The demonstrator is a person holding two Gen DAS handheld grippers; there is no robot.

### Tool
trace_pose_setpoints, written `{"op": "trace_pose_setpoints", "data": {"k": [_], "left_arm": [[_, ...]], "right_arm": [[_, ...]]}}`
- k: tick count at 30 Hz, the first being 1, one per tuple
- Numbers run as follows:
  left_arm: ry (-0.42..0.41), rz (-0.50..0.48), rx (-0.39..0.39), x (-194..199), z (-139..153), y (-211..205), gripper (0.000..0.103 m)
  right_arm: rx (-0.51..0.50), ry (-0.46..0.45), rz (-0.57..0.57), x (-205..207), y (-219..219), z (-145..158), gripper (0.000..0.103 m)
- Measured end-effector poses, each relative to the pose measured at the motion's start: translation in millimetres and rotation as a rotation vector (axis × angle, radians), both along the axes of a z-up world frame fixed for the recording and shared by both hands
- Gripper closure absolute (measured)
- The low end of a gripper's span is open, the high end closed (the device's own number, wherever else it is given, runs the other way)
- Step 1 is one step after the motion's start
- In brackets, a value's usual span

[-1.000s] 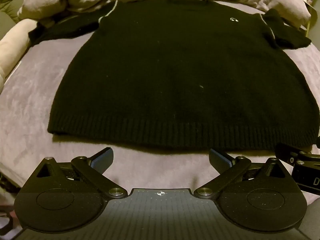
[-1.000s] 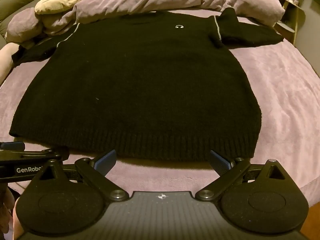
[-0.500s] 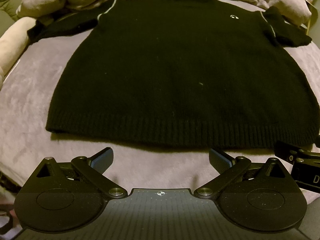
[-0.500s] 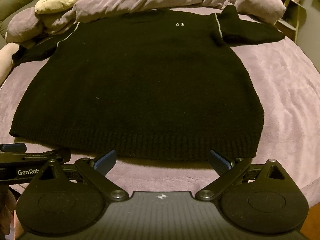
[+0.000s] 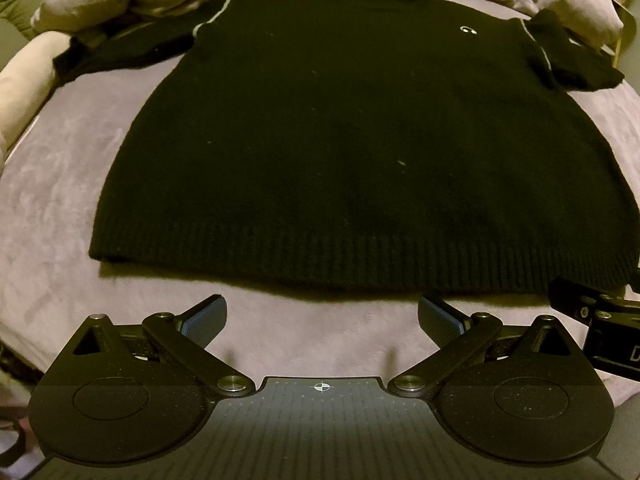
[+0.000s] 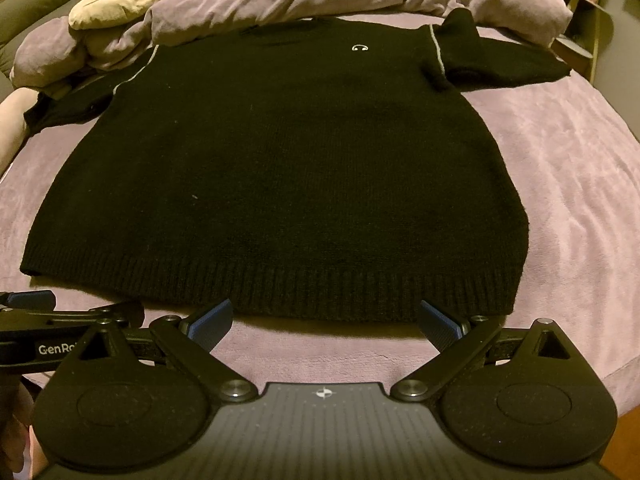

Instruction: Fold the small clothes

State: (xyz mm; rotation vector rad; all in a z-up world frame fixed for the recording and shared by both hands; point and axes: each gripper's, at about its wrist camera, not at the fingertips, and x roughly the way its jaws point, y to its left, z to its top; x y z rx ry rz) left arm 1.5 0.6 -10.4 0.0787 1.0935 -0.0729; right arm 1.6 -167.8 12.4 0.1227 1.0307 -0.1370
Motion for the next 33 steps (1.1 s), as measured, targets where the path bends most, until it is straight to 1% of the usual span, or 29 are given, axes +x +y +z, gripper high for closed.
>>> {"op": "trace_pose_setpoints", "data": {"k": [6,7,33], "left_arm": [[0.003,0.001,-0.001,-5,-1,2,0.000],[0.004,0.001,-0.001,2,1,-1,0.000],[0.023,-0.001,-0.012,7,-1,1,0.000]], "right_arm": [[0.003,0.000,-0.003,0,-1,0,0.004],[0.003,0.000,-0.003,0,-1,0,0.004],[0.010,0.009,-0.007,-2,-2,-5,0.004]]}}
